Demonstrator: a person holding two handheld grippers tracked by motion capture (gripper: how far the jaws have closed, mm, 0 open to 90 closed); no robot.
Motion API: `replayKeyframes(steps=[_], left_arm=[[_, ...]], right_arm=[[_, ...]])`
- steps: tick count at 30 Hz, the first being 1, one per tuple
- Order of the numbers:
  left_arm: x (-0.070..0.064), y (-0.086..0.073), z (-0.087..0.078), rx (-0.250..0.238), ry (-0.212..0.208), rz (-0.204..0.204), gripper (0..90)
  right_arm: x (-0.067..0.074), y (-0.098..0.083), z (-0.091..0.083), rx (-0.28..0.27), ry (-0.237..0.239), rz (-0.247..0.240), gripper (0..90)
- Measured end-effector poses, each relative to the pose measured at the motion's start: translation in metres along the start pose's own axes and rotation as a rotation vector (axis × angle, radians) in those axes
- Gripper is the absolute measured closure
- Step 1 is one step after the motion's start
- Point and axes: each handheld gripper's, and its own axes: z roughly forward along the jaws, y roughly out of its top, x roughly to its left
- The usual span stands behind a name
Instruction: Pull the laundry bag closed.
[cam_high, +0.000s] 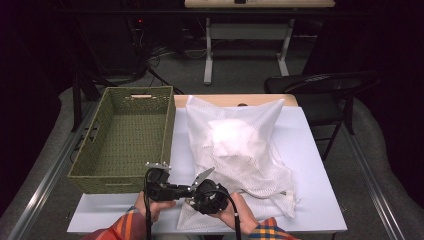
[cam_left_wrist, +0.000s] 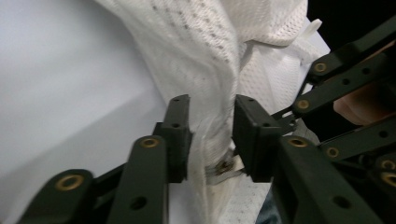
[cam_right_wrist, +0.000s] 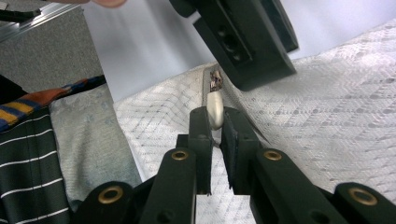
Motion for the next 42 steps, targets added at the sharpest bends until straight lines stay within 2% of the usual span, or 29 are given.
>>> replayKeyframes(steps=[6, 10, 16, 20, 31, 34, 37, 42], left_arm=[[0.001, 0.0, 0.001, 0.004, -0.01, 0.004, 65.5], [0.0, 0.0, 0.001, -0.001, 0.013, 0.008, 61.8], [-0.002, 0.0, 0.003, 0.011, 0.039, 0.035, 58.8], [-0.008, -0.001, 0.006, 0.022, 0.049, 0.073, 59.9], [-0.01, -0.003, 0.006, 0.006, 0.034, 0.106, 84.8], [-0.011, -0.004, 0.006, 0.0, 0.023, 0.111, 86.8], [-0.014, -0.004, 0.004, -0.01, 0.024, 0.122, 87.4], [-0.019, -0.004, 0.003, -0.022, 0.023, 0.142, 87.6]], right_arm=[[0.001, -0.003, -0.002, 0.009, -0.017, -0.018, 83.0], [0.0, -0.004, -0.003, 0.008, -0.034, -0.033, 83.1], [0.001, -0.004, -0.003, 0.007, -0.037, -0.037, 83.1], [0.002, -0.004, -0.004, 0.001, -0.041, -0.037, 83.2], [0.001, -0.004, -0.004, -0.001, -0.039, -0.046, 83.2], [0.001, -0.004, -0.003, 0.008, -0.03, -0.044, 82.9], [-0.001, -0.003, -0.004, 0.008, 0.001, -0.018, 82.3], [-0.003, -0.003, -0.004, 0.003, 0.022, 0.016, 80.5]])
